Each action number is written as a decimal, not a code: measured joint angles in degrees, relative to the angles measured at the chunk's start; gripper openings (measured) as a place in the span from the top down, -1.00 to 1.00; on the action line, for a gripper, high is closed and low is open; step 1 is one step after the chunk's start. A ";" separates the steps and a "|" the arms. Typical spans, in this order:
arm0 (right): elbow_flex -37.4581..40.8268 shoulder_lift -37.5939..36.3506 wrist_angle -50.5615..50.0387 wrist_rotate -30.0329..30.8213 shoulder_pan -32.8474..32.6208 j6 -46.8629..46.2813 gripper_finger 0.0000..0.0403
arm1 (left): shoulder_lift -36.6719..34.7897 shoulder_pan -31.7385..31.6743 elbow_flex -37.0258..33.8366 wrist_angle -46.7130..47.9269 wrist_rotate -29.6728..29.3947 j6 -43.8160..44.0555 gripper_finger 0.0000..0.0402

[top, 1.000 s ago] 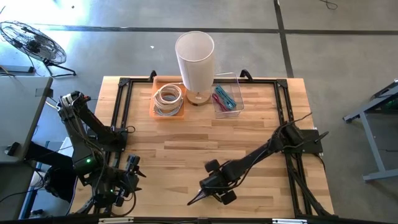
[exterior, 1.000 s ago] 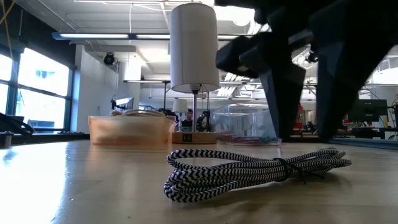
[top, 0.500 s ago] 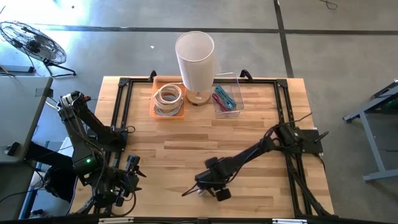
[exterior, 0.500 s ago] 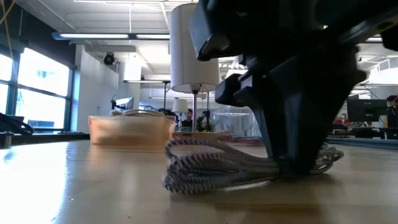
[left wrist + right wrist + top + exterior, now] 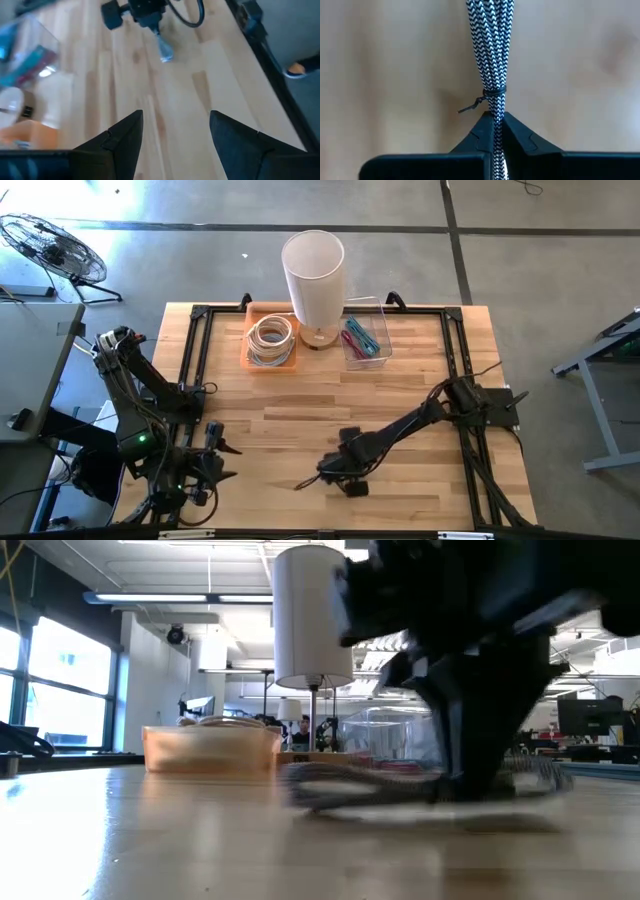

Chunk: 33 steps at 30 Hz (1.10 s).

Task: Pick & Place USB Port
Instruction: Put the white USB cable into the transparent bin

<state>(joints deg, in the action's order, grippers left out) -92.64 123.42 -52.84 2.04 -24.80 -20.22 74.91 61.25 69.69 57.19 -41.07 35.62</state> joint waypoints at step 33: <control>-0.20 -33.54 -19.93 23.84 37.50 -26.95 0.96 | 0.00 -0.13 -0.02 -0.12 -15.61 2.39 -0.12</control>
<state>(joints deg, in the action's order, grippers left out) -92.84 89.89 -72.77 25.89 12.71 -47.17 74.91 61.12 69.67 57.06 -56.68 38.01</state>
